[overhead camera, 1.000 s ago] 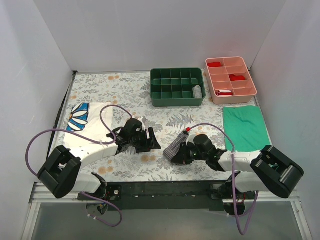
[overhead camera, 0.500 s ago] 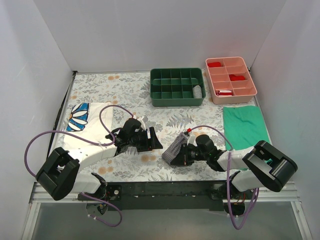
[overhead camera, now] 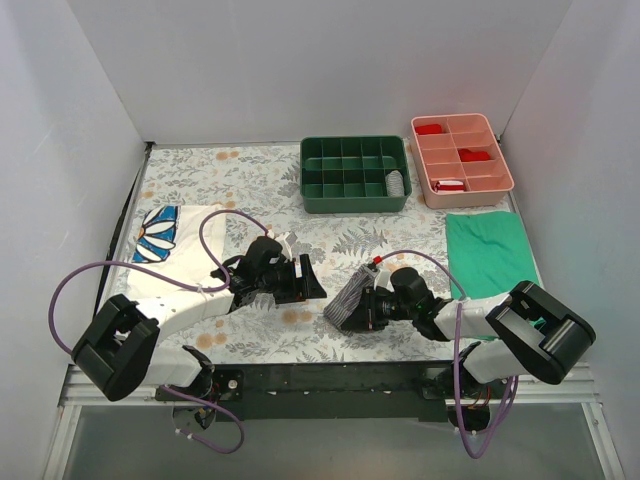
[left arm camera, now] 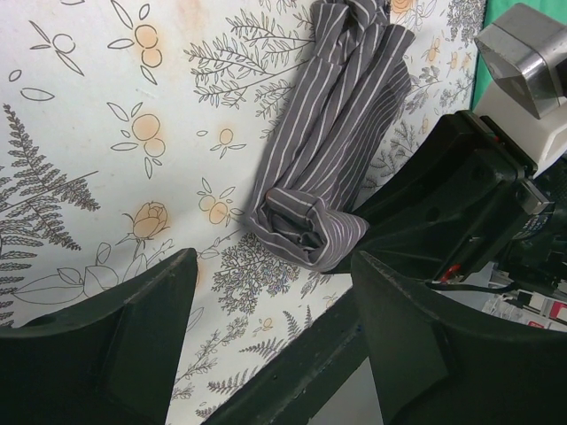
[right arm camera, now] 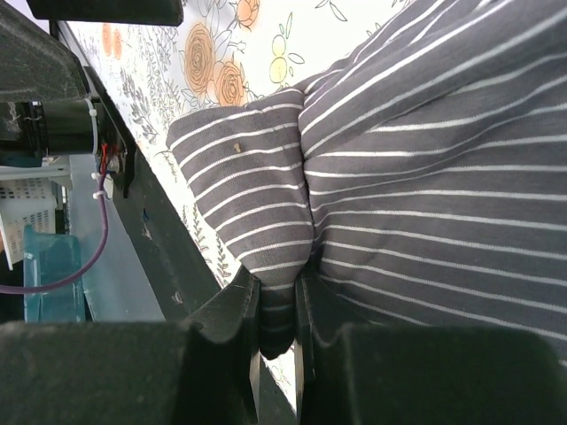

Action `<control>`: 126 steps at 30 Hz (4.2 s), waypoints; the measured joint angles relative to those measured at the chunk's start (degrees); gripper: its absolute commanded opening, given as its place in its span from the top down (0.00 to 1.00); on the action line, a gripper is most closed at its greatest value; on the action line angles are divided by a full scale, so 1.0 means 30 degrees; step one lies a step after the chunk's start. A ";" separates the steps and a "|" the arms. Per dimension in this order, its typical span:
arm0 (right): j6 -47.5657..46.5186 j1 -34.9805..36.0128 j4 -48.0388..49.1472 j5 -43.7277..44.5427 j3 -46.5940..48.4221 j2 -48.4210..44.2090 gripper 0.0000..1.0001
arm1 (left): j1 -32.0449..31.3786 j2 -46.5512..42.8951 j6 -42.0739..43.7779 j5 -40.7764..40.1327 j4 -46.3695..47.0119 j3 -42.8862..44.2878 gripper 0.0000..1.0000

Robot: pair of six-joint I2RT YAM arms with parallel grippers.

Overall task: Roll the underwear
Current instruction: Roll the underwear to the center of the board.

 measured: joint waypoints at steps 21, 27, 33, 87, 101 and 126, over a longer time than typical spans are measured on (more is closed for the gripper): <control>-0.0379 -0.0015 -0.0758 -0.0022 0.0248 -0.0138 0.94 | 0.0000 0.0066 0.0124 0.0087 0.0131 -0.0015 0.29; -0.0444 -0.0015 -0.0925 0.0051 0.0262 -0.0306 0.94 | 0.0000 0.0066 0.0131 0.0095 0.0131 -0.0058 0.28; -0.0576 -0.0015 -0.1333 0.0102 0.0262 -0.0546 0.94 | 0.0000 0.0066 0.0138 0.0087 0.0146 -0.0138 0.27; -0.0758 -0.0051 -0.1443 -0.0393 0.0743 0.0153 0.94 | 0.0007 0.5574 -0.1013 0.4670 1.3559 -0.4058 0.70; -0.0823 -0.0073 -0.1785 -0.0408 0.0896 0.0146 0.92 | -0.0007 0.6149 -0.0736 0.5158 1.1679 -0.2412 1.00; -0.1676 -0.0044 -0.5384 0.1086 0.1836 -0.1581 0.44 | -0.0401 0.5821 0.0080 0.4073 0.6681 -0.0284 1.00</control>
